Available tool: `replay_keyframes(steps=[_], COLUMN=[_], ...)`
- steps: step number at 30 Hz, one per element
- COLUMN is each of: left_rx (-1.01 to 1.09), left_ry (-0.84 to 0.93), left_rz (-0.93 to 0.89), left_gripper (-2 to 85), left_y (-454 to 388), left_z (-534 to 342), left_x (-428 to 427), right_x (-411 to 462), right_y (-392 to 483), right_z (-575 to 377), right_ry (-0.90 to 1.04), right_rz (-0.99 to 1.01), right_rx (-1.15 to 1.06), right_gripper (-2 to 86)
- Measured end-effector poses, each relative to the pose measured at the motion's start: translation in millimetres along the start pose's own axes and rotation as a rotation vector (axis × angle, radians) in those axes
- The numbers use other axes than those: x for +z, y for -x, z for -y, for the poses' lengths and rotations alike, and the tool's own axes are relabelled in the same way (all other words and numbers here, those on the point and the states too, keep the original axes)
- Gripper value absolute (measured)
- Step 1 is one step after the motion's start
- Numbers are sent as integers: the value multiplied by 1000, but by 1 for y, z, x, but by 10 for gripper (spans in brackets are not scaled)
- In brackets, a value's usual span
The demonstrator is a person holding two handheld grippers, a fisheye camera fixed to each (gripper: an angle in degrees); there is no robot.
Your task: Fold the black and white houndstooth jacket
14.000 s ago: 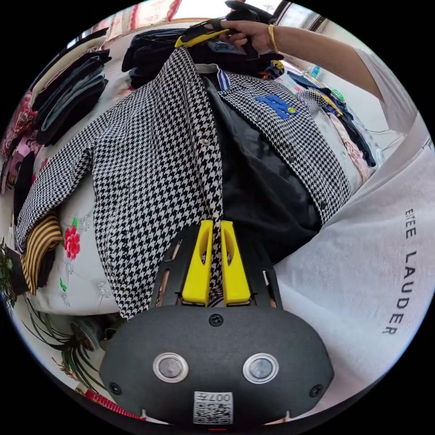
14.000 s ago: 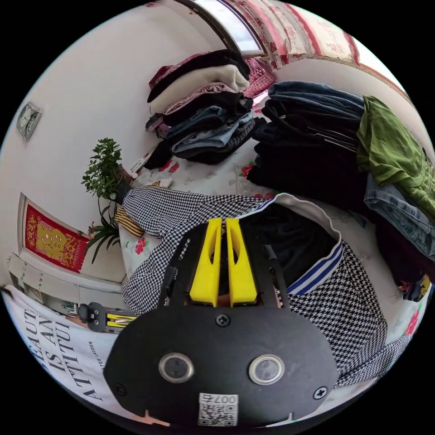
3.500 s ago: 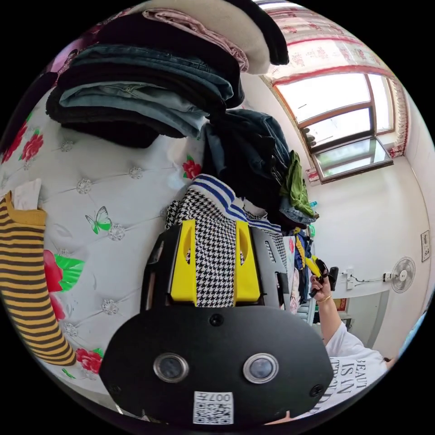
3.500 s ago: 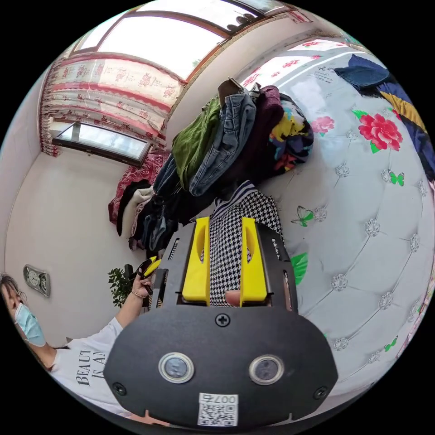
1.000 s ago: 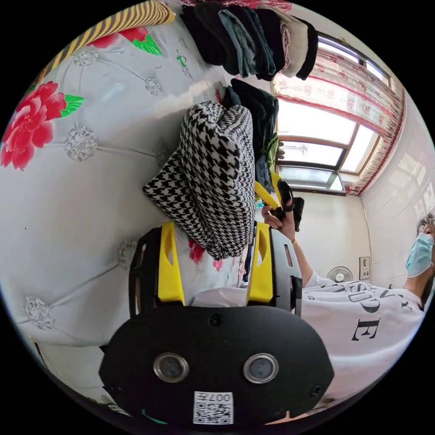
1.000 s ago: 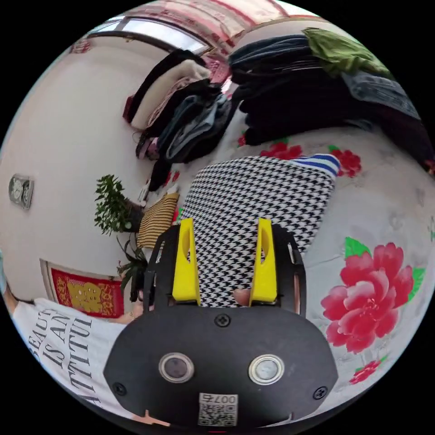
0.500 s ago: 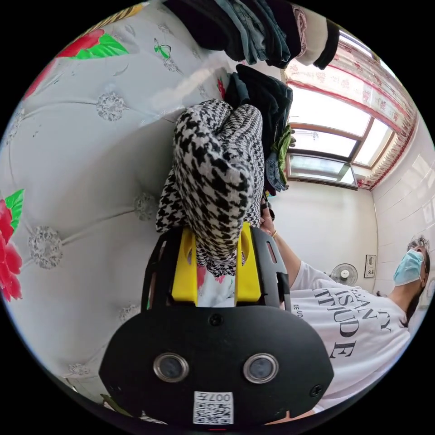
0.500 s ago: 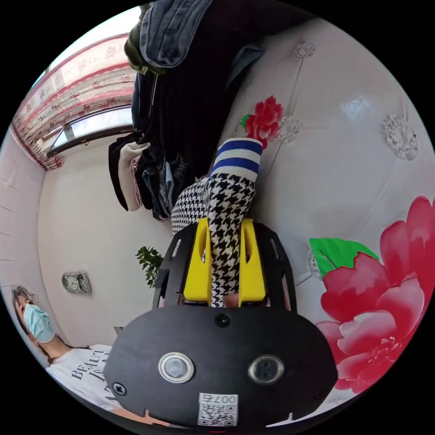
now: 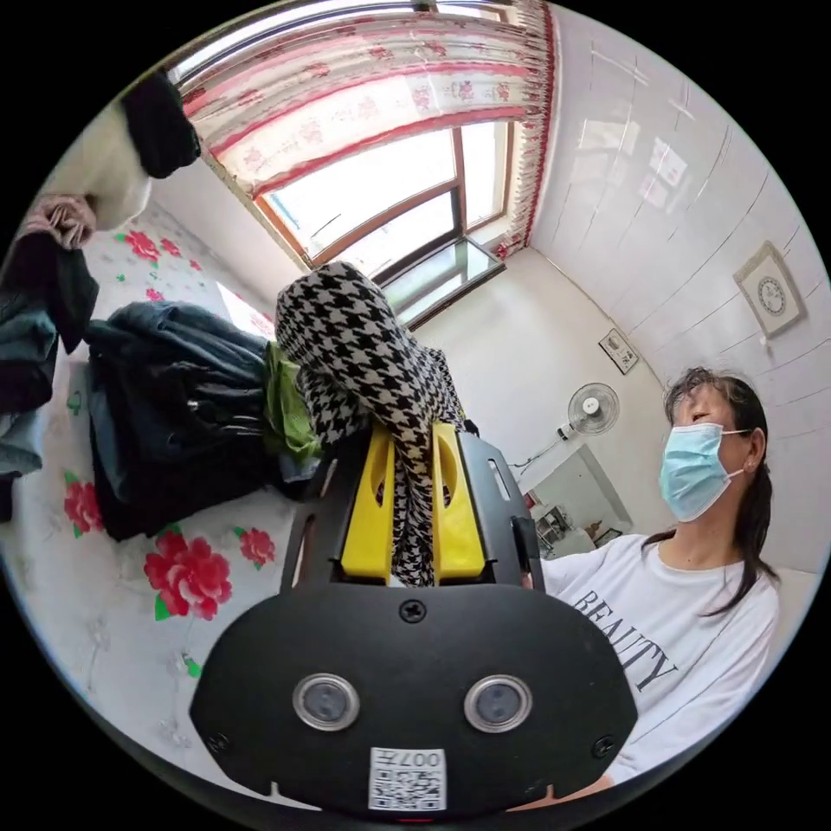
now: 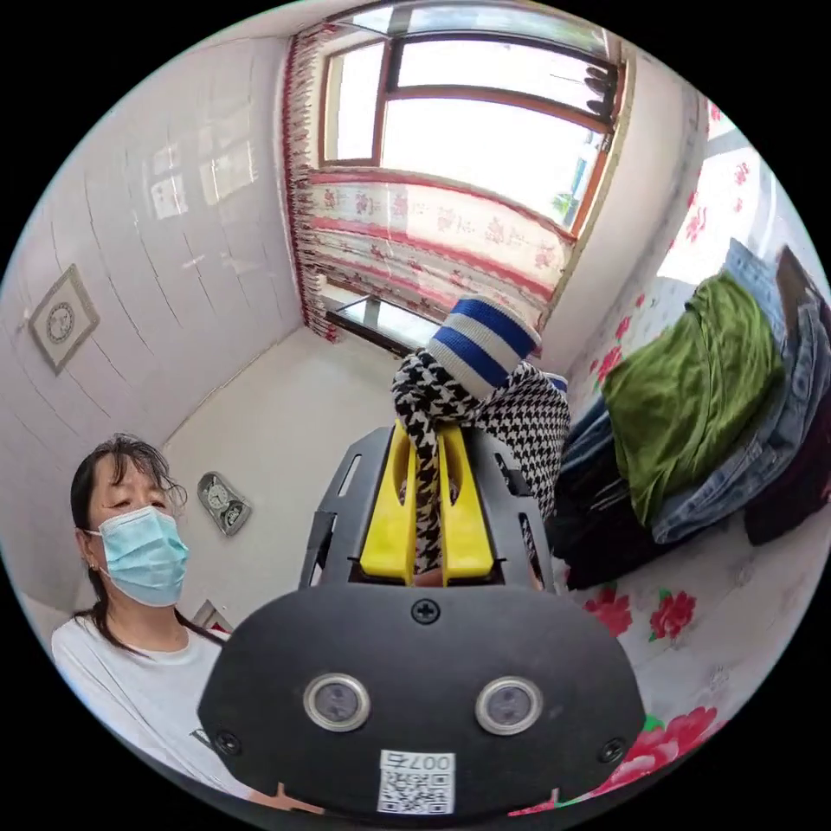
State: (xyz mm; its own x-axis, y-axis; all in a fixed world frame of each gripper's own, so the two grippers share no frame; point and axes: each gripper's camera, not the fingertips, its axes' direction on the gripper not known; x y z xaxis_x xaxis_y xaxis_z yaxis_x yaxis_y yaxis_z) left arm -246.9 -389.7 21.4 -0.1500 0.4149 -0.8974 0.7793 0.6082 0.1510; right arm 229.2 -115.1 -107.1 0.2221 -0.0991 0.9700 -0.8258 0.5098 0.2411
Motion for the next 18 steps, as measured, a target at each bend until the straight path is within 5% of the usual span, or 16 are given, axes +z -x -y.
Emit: replay_keyframes(steps=[6, 12, 18], left_rx=[-29, -83, 20], left_ry=[87, 370, 755], left_rz=[394, 560, 804], left_gripper=[71, 78, 84], left_y=[53, 113, 94], left_z=[81, -79, -240], left_x=[132, 215, 259], right_x=[11, -36, -115], right_y=[-29, -137, -151], right_z=[50, -46, -139], right_ry=[-124, 78, 264], right_rz=[-462, -804, -1158], right_rx=[-46, 74, 96], right_gripper=[77, 82, 79])
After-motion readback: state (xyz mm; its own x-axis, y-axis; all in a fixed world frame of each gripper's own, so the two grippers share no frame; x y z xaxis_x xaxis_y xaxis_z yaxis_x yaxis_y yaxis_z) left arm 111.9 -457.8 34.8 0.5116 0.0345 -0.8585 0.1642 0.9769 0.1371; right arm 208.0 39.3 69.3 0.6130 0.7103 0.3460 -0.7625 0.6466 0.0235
